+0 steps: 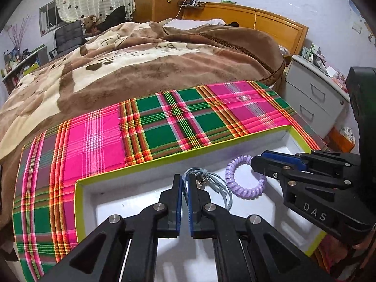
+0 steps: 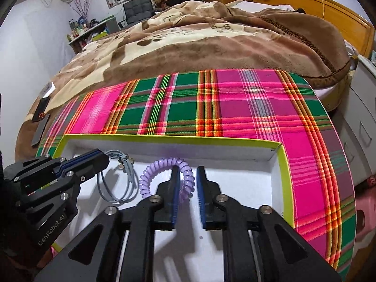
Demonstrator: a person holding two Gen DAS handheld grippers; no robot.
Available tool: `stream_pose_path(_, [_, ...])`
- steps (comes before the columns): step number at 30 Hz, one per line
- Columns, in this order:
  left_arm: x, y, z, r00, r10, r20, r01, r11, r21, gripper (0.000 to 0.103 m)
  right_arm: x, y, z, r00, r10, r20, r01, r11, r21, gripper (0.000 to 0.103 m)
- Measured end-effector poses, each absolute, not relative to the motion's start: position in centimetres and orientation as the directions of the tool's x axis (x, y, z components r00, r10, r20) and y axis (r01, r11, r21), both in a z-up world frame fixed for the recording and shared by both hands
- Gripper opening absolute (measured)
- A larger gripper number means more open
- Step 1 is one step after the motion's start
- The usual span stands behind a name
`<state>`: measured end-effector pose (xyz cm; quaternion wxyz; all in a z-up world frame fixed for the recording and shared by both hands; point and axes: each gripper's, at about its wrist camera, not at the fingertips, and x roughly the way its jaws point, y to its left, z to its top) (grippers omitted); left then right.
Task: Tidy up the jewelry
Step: 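Carry both items into the yellow box and open both tools, then withdraw both open tools from the box back toward the jewelry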
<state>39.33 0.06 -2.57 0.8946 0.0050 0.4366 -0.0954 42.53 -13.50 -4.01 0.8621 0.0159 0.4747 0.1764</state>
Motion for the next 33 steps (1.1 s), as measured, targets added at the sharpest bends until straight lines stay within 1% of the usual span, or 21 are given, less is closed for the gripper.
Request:
stream_pose_path(3, [38.7,0.4,-1.9,0.615,-0.168,-0.77,0.171,0.982,-0.078,0.004,41.9,-13.9,-3.3,0.504,0.322,-0.801,-0.284,0.938,0.198,0.019])
stream_pose_path(7, [36.8,1.2,-0.4,0.651,-0.172,-0.74,0.159,0.983,-0.089,0.005,40.2,-15.0,-1.9,0.537,0.338,-0.773,-0.283,0.935,0.212,0.026])
stream_pose_path(14, [31.1,2.0,2.5,0.722,-0.182,-0.667,0.156,0.983,-0.099,0.005,33.9,-16.5,0.6,0.6,0.366,-0.712,-0.32,0.925,0.205,0.027])
stream_pose_path(19, [25.1,2.2,3.9,0.771,-0.187,-0.608,0.157,0.982,-0.104,0.005,28.5,-17.2,2.1,0.644,0.386,-0.66,-0.345,0.917,0.2,0.028])
stream_pose_path(26, [17.3,2.0,3.7,0.805,-0.188,-0.562,0.155,0.982,-0.105,0.005,21.6,-18.0,2.7,0.68,0.402,-0.613,-0.375,0.909,0.18,0.03])
stream_pose_path(33, [12.0,2.4,2.4,0.811,-0.17,-0.56,0.13,0.985,-0.111,0.005,16.8,-18.9,1.5,0.693,0.394,-0.604,-0.373,0.913,0.166,0.03])
